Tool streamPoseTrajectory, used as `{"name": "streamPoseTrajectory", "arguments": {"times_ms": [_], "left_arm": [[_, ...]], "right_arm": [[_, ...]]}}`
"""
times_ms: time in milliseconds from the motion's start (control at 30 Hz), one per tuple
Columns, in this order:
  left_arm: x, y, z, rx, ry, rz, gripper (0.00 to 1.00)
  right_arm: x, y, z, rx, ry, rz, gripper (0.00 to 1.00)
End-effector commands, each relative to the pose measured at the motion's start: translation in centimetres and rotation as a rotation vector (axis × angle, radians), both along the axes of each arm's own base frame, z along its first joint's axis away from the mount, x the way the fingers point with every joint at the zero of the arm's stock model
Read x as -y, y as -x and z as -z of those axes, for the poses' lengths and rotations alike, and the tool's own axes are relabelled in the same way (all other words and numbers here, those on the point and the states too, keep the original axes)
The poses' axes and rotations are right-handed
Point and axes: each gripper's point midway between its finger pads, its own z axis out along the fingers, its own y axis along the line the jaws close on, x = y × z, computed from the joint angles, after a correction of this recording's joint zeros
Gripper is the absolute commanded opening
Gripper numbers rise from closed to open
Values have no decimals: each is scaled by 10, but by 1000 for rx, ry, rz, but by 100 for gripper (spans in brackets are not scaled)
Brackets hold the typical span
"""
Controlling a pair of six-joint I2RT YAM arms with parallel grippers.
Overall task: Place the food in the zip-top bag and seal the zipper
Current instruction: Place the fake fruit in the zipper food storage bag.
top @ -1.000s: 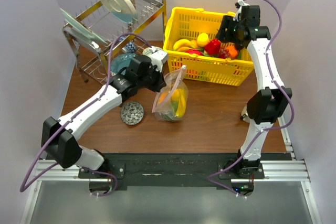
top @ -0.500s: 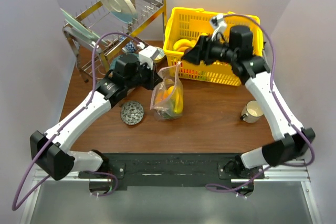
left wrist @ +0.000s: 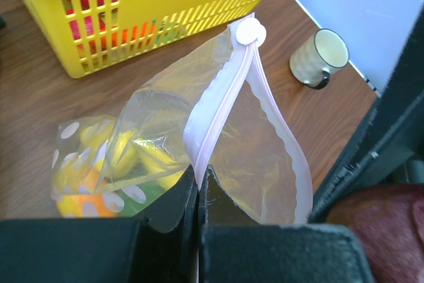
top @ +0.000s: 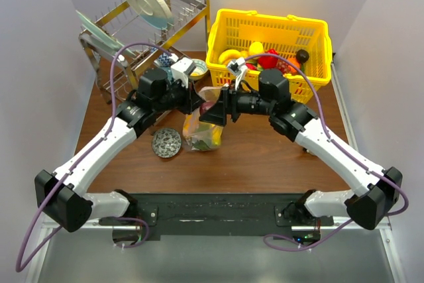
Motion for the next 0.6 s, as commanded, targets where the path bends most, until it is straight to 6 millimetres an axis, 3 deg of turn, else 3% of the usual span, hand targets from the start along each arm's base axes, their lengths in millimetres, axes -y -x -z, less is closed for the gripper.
{"name": "streamPoseTrajectory", "arguments": {"times_ms": [0, 200, 367, 533, 567], "left_arm": [[11, 3, -23, 45, 89, 63, 0], [9, 1, -19, 30, 88, 56, 0], [7, -2, -17, 23, 88, 45, 0], [5, -5, -12, 3, 88, 37, 0], [5, -6, -11, -1, 89, 36, 0]], "right_arm": [[-6, -19, -17, 88, -51, 67, 40], [2, -50, 20, 94, 56, 214, 40], [19, -73, 50, 91, 151, 361, 47], [33, -81, 61, 88, 222, 438, 63], [36, -82, 64, 80, 248, 447, 72]]}}
